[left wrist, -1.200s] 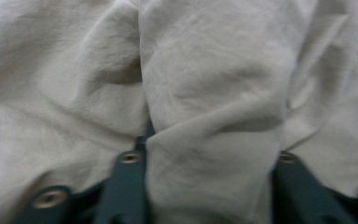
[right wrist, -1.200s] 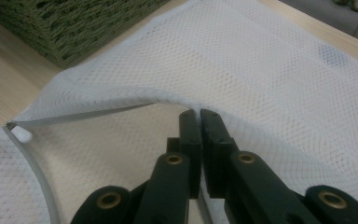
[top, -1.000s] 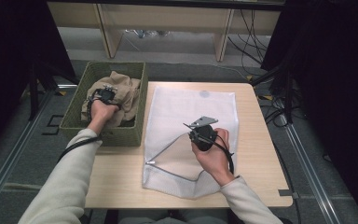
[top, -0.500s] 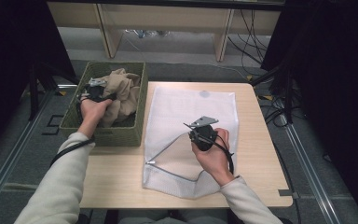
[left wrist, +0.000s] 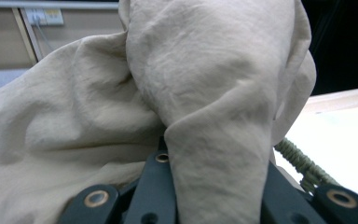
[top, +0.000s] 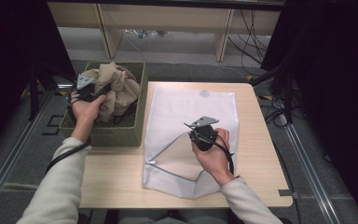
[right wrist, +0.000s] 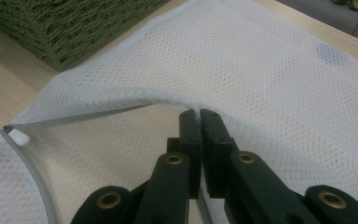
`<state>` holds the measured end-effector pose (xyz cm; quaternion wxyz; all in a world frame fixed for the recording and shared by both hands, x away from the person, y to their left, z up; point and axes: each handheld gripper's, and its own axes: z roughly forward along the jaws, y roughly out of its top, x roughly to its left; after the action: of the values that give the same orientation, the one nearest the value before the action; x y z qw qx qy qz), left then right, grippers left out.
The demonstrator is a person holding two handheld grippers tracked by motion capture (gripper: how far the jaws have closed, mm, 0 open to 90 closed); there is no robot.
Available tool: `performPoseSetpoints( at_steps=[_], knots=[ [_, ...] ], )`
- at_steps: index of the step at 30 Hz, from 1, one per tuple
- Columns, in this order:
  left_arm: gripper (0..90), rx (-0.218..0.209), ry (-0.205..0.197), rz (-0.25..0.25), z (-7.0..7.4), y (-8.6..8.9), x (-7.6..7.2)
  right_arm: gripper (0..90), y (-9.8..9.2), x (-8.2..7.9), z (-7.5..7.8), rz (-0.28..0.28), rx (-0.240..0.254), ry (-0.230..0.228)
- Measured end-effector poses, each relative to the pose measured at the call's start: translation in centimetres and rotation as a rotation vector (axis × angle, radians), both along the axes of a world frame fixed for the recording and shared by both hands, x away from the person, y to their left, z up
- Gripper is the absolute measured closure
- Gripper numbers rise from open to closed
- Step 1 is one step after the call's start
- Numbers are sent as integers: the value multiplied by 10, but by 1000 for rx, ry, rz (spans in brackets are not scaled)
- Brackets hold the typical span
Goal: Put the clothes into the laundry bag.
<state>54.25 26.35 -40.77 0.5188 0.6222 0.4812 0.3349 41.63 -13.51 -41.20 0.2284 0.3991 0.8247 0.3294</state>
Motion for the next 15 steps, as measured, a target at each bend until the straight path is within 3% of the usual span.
performPoseSetpoints(
  at_steps=[3, 8, 10, 15],
  knots=[
    [833, -6, -39, -5, 5, 1, -4, 891, 0, 0, 1, -5, 7, 2],
    [832, -16, -107, -8, 18, 3, -13, 891, -1, 1, 1, 23, -6, -32],
    [832, -13, -128, -10, 23, 4, -16, 891, 1, -1, 2, -1, 12, -22],
    [833, -22, -184, -18, 37, 4, -27, 892, -1, -2, 5, 7, 18, -53]
  ],
)
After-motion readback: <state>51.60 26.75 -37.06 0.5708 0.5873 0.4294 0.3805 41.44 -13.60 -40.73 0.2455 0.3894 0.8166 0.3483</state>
